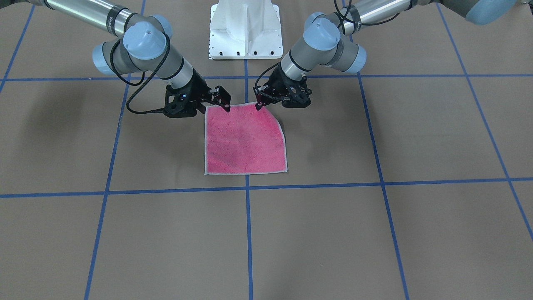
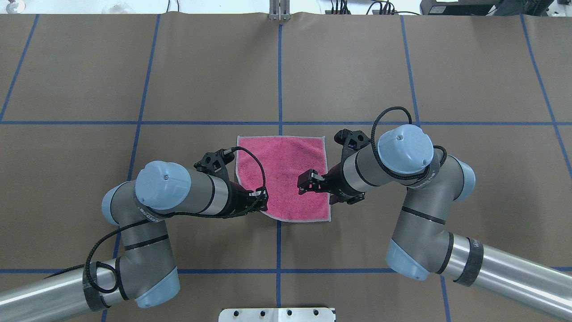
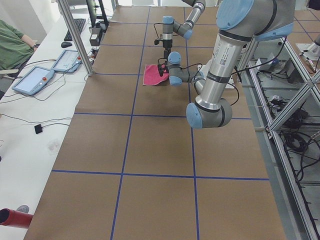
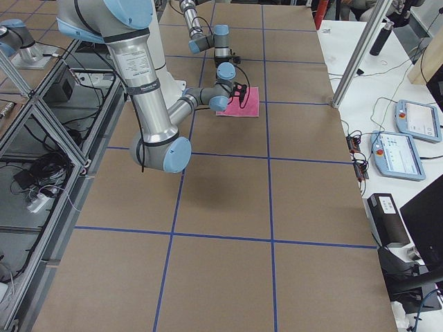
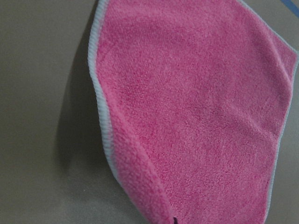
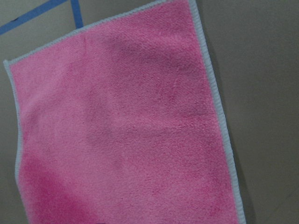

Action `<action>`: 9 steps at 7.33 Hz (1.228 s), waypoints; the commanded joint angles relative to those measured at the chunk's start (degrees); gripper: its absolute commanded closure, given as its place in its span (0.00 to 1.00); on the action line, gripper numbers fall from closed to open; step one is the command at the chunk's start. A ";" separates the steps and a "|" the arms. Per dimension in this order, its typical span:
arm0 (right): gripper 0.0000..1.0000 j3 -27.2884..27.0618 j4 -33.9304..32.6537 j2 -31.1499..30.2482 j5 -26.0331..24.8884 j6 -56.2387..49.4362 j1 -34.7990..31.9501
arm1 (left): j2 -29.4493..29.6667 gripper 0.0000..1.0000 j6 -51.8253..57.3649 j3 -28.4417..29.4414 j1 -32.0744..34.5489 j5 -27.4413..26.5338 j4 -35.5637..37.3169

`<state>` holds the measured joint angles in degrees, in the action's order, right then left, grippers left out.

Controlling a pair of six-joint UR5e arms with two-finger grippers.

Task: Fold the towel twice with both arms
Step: 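Move the right gripper down to the towel's near corner beside it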

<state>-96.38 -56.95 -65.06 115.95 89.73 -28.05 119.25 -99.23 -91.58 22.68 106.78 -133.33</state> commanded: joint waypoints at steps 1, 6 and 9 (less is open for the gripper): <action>0.13 1.02 0.00 0.10 -1.34 0.00 1.15 | -0.07 1.00 0.00 0.00 0.00 0.00 0.00; 0.14 0.93 0.00 -0.25 -1.34 0.00 1.85 | -0.15 1.00 0.09 0.00 0.00 0.00 0.00; 0.15 1.02 0.00 -0.42 -1.42 0.00 2.47 | -0.15 1.00 0.09 0.00 0.08 0.00 -0.09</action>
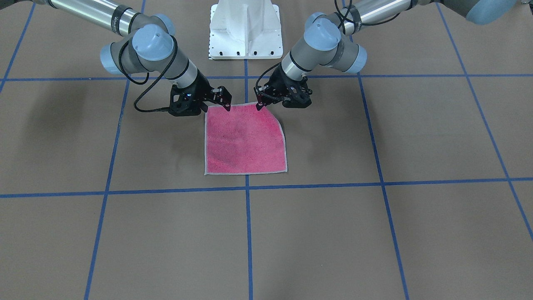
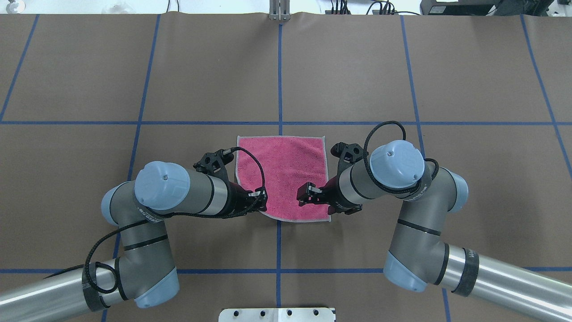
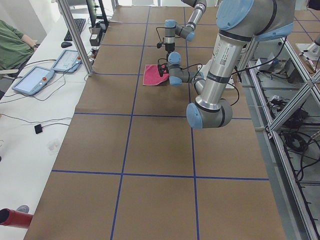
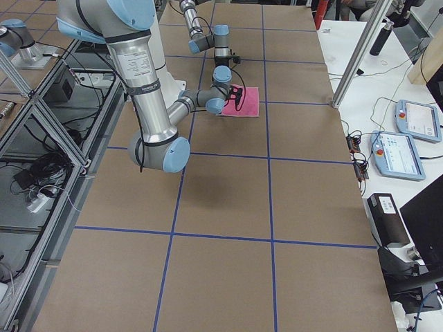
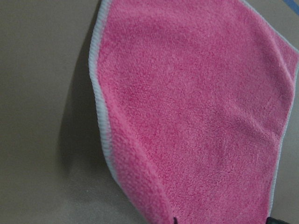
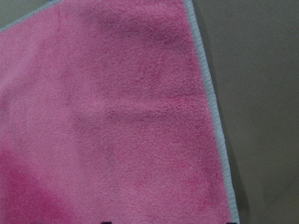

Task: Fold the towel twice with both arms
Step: 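Move the right gripper down to the towel's near corner beside it, then close the right gripper on the towel's near corner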

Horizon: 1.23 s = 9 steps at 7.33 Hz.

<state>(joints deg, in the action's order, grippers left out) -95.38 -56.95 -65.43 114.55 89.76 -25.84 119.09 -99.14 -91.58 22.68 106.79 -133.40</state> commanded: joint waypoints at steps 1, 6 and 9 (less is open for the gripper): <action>0.15 0.63 0.00 -0.05 -0.03 -0.02 0.35 | 0.00 1.00 0.00 0.00 0.08 0.00 -0.01; 0.34 0.90 0.09 0.04 -0.03 0.06 0.36 | -0.09 1.00 0.09 0.00 -0.01 0.00 -0.01; 0.33 0.64 0.09 0.04 0.06 0.68 0.27 | 0.00 1.00 0.09 0.00 -0.01 0.00 -0.01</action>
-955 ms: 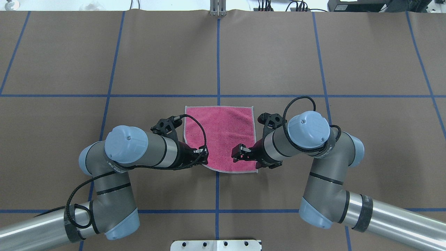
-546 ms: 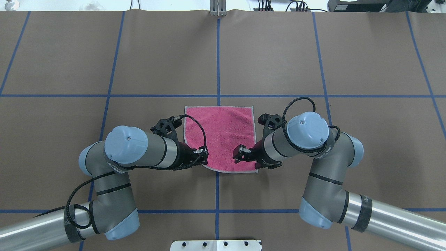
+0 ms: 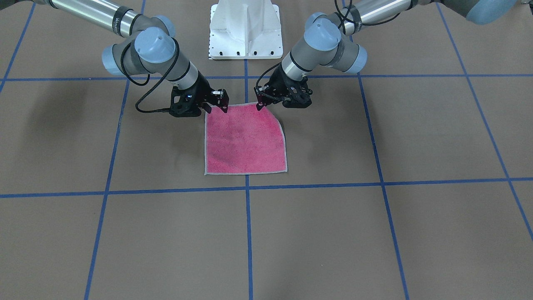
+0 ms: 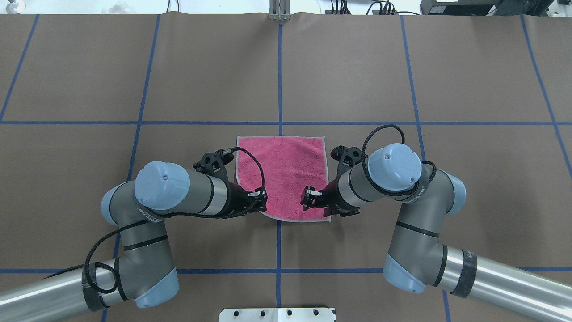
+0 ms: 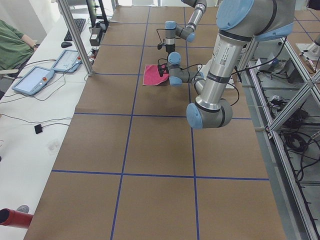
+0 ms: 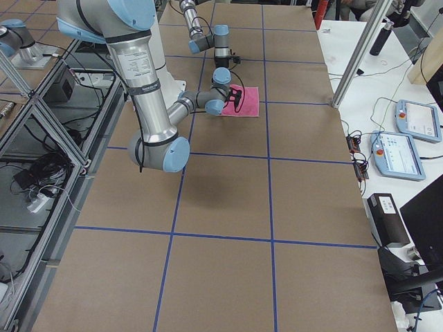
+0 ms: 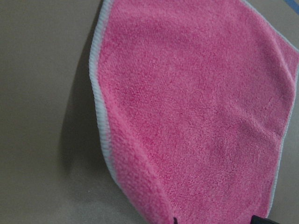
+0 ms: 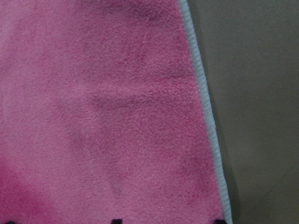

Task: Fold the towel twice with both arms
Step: 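Close the right gripper on the towel's near corner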

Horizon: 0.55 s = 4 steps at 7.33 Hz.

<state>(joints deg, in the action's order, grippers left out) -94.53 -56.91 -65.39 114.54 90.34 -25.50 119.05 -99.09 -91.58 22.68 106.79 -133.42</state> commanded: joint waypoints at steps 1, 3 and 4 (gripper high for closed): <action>0.32 -0.47 0.04 -0.09 0.16 0.01 -0.17 | -0.05 1.00 -0.05 0.00 0.00 0.00 0.00; 0.30 -0.48 0.04 -0.44 0.25 0.01 -0.17 | -0.05 1.00 -0.05 0.00 0.00 0.00 0.00; 0.30 -0.30 0.04 -0.35 0.16 0.01 -0.08 | -0.05 1.00 0.04 0.09 0.00 0.00 0.00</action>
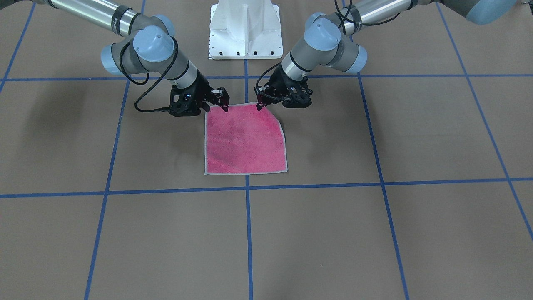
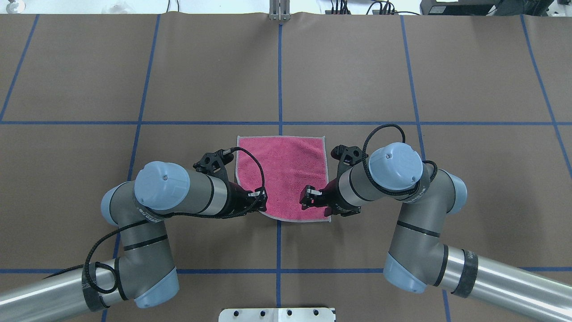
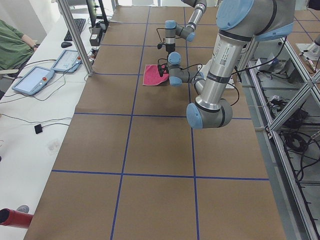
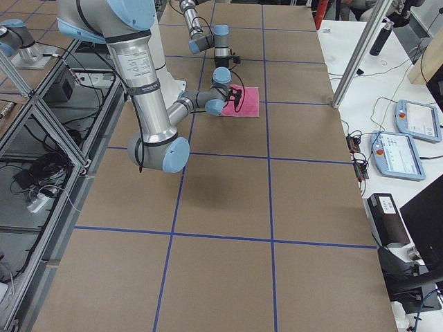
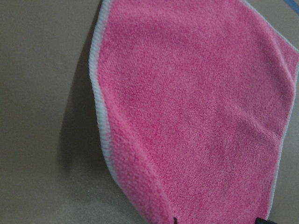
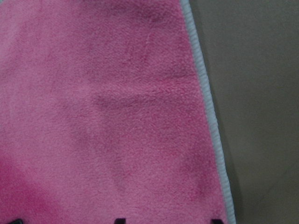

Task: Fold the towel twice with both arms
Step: 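Close the right gripper on the towel's near corner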

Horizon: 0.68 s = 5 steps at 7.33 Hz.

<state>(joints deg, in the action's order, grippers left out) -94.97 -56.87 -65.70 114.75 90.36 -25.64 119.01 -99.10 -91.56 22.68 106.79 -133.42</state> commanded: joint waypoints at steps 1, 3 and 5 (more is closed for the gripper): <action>0.30 0.31 0.00 -0.13 -0.05 0.00 0.07 | -0.01 1.00 0.05 0.06 0.00 0.00 0.00; 0.30 0.48 0.00 -0.31 0.04 -0.01 0.07 | -0.01 1.00 0.05 -0.02 0.00 0.00 0.00; 0.30 0.49 0.00 -0.31 0.04 0.00 0.07 | 0.08 1.00 0.05 0.06 -0.09 0.00 0.00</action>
<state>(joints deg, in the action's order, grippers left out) -94.51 -56.87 -65.99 114.78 90.34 -25.58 119.02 -99.05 -91.52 22.62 106.79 -133.42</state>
